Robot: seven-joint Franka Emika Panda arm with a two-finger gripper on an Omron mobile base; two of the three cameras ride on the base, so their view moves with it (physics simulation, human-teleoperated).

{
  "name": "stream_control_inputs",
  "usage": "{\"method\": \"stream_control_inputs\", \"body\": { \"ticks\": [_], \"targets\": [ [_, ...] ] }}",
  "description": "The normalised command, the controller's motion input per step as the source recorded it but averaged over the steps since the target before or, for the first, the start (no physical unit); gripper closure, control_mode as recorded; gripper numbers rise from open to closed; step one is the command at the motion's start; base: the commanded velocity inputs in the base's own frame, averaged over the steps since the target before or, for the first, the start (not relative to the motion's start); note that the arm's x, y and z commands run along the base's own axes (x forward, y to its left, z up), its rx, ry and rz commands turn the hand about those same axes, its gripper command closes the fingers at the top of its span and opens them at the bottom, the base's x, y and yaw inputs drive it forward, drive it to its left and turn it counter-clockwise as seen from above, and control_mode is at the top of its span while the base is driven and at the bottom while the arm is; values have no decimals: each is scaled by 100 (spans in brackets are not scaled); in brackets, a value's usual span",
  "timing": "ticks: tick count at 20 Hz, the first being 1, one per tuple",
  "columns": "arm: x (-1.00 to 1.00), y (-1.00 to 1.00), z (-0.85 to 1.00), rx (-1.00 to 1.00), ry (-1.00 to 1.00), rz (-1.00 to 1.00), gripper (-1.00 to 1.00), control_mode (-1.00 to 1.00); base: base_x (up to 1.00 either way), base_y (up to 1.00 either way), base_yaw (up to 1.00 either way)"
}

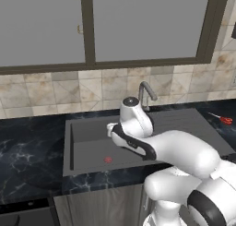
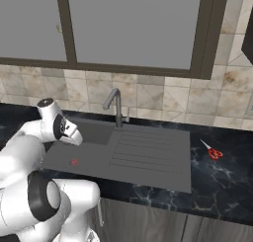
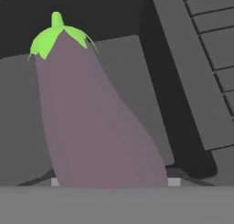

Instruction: Turn on the sink faucet. Then move the eggplant from the counter to the sink. Turn off the sink. Move the vegetable from the sink to the pot next to the stove. Finally move the pot to the front right burner.

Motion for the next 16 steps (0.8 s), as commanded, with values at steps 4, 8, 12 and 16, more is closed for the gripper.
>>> {"method": "stream_control_inputs", "body": {
  "ticks": [4, 8, 12, 16],
  "targets": [
    [-43, 0, 76, 0, 0, 0, 100, -100, 0, 0, 0],
    [-49, -12, 61, 0, 0, 0, 100, -100, 0, 0, 0],
    [-32, -4, 44, 0, -1, 0, 100, -100, 0, 0, 0],
    [-8, 2, 3, 0, 0, 0, 100, -100, 0, 0, 0]
  ]
}}
